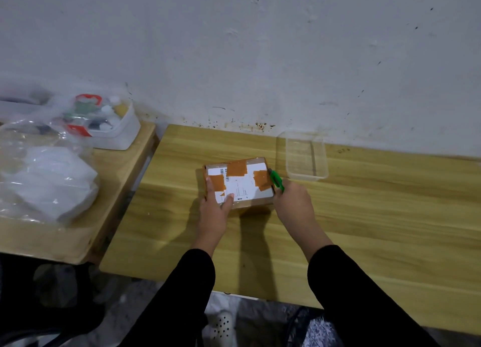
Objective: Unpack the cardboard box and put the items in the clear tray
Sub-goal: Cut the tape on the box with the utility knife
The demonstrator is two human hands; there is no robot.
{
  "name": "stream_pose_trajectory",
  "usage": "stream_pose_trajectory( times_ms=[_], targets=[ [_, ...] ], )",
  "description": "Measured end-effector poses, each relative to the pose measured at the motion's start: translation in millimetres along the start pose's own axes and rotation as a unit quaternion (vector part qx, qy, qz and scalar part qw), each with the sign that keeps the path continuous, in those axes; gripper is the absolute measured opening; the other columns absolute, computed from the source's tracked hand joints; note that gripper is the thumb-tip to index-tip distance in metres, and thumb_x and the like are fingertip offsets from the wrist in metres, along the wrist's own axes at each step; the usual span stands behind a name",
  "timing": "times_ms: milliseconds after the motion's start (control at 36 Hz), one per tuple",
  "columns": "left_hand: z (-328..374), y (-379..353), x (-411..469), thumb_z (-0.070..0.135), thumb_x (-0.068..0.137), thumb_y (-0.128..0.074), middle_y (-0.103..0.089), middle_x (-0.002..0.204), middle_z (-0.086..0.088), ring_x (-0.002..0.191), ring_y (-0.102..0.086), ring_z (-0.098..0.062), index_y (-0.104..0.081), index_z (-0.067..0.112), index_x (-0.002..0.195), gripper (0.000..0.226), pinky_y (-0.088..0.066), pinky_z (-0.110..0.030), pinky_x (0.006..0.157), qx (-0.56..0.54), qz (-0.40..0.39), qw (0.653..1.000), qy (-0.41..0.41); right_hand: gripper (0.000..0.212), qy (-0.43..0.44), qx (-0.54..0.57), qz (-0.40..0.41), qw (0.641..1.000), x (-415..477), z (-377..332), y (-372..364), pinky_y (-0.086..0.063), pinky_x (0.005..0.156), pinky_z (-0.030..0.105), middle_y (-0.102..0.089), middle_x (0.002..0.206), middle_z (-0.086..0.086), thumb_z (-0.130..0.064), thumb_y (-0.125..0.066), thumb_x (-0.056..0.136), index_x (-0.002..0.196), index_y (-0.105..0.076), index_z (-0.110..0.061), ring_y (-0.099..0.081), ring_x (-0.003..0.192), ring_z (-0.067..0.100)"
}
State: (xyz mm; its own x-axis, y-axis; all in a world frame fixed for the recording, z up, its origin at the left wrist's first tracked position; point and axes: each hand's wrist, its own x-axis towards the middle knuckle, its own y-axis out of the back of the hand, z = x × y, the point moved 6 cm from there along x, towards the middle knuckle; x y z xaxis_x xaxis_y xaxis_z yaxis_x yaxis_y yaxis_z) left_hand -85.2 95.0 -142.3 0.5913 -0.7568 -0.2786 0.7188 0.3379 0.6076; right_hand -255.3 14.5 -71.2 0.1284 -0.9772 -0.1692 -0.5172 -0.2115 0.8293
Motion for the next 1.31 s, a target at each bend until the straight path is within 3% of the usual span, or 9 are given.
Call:
stream_pose_trajectory(
  times_ms=[361,500,583,667,806,917,1083,1222,1306],
  targets=[
    [-2.4,-0.7,0.5,0.046,0.094,-0.041,-0.04,0.137,-0.017,0.122,-0.044,-0.031,0.003,0.033,0.149,0.071,-0.043,-0.041,0.092,0.022,0.02,0.999,0.033,0.024,0.039,-0.055,0.0,0.998,-34.6,17.7,-10.6,-0.037,0.062,0.033,-0.065,0.094,0.02,-0.015,-0.04,0.093,0.112,-0.051,-0.006,-0.061,0.088,0.038],
    [0.6,2.5,-2.2,0.047,0.095,-0.039,-0.042,0.136,-0.018,0.12,-0.046,-0.032,0.002,0.031,0.149,0.07,-0.042,-0.038,0.087,0.042,0.021,0.999,0.019,0.031,0.047,0.048,0.054,0.996,-47.7,39.1,-8.8,-0.045,0.056,0.036,-0.065,0.075,0.02,-0.018,-0.046,0.092,0.121,-0.054,-0.015,-0.061,0.069,0.036],
    [-0.1,1.8,-6.4,0.048,0.094,-0.039,-0.04,0.138,-0.019,0.122,-0.044,-0.033,0.0,0.03,0.149,0.07,-0.041,-0.042,0.093,0.025,0.03,0.999,0.011,0.032,0.029,0.138,0.087,0.986,-51.4,50.8,-4.7,-0.043,0.053,0.036,-0.067,0.069,0.016,-0.019,-0.05,0.09,0.121,-0.059,-0.014,-0.059,0.06,0.031],
    [0.0,-2.6,-16.6,0.046,0.095,-0.04,-0.034,0.144,-0.018,0.128,-0.038,-0.035,-0.003,0.028,0.15,0.068,-0.038,-0.043,0.099,-0.001,0.048,0.999,0.011,0.03,-0.015,0.24,0.108,0.965,-50.1,59.6,-0.2,-0.042,0.056,0.029,-0.066,0.072,0.005,-0.022,-0.055,0.089,0.117,-0.063,-0.014,-0.056,0.061,0.019],
    [-3.9,-3.9,-22.8,0.047,0.092,-0.046,-0.033,0.146,-0.014,0.129,-0.037,-0.031,-0.007,0.028,0.149,0.071,-0.038,-0.042,0.101,-0.034,0.052,0.998,-0.002,0.027,-0.024,0.294,0.125,0.947,-40.5,59.4,4.2,-0.044,0.054,0.023,-0.064,0.066,0.003,-0.024,-0.058,0.089,0.112,-0.067,-0.013,-0.058,0.06,0.016],
    [-5.1,5.7,-16.3,0.044,0.092,-0.047,-0.039,0.142,-0.011,0.128,-0.039,-0.027,-0.01,0.027,0.15,0.071,-0.038,-0.038,0.099,-0.026,0.033,0.999,-0.025,0.03,-0.021,0.325,0.093,0.941,-33.3,55.1,-1.4,-0.036,0.041,0.009,-0.061,0.066,0.002,-0.019,-0.053,0.091,0.12,-0.061,-0.016,-0.05,0.045,0.002],
    [-5.6,24.9,1.2,0.04,0.095,-0.043,-0.036,0.144,-0.014,0.132,-0.034,-0.029,-0.014,0.024,0.149,0.063,-0.037,-0.041,0.102,0.0,0.039,0.999,-0.031,0.04,-0.004,0.348,0.022,0.937,-24.2,41.2,-15.6,-0.039,0.046,0.03,-0.06,0.065,0.001,-0.015,-0.045,0.095,0.135,-0.044,-0.02,-0.042,0.047,0.012],
    [-11.9,46.0,27.2,0.038,0.097,-0.039,-0.034,0.143,-0.019,0.129,-0.038,-0.035,-0.021,0.021,0.148,0.057,-0.041,-0.046,0.102,0.001,0.069,0.998,0.008,0.045,0.001,0.368,-0.019,0.93,-13.7,27.3,-29.1,-0.038,0.044,0.02,-0.059,0.07,0.001,-0.008,-0.04,0.096,0.14,-0.034,-0.015,-0.042,0.05,0.012],
    [-13.8,56.0,47.8,0.031,0.098,-0.04,-0.037,0.139,-0.021,0.123,-0.044,-0.035,-0.022,0.015,0.148,0.055,-0.046,-0.041,0.094,-0.012,0.095,0.995,0.015,0.046,-0.013,0.381,-0.034,0.924,-2.8,21.8,-41.7,-0.038,0.048,0.022,-0.058,0.073,0.0,-0.006,-0.037,0.097,0.142,-0.032,-0.015,-0.041,0.053,0.011]
  ],
)
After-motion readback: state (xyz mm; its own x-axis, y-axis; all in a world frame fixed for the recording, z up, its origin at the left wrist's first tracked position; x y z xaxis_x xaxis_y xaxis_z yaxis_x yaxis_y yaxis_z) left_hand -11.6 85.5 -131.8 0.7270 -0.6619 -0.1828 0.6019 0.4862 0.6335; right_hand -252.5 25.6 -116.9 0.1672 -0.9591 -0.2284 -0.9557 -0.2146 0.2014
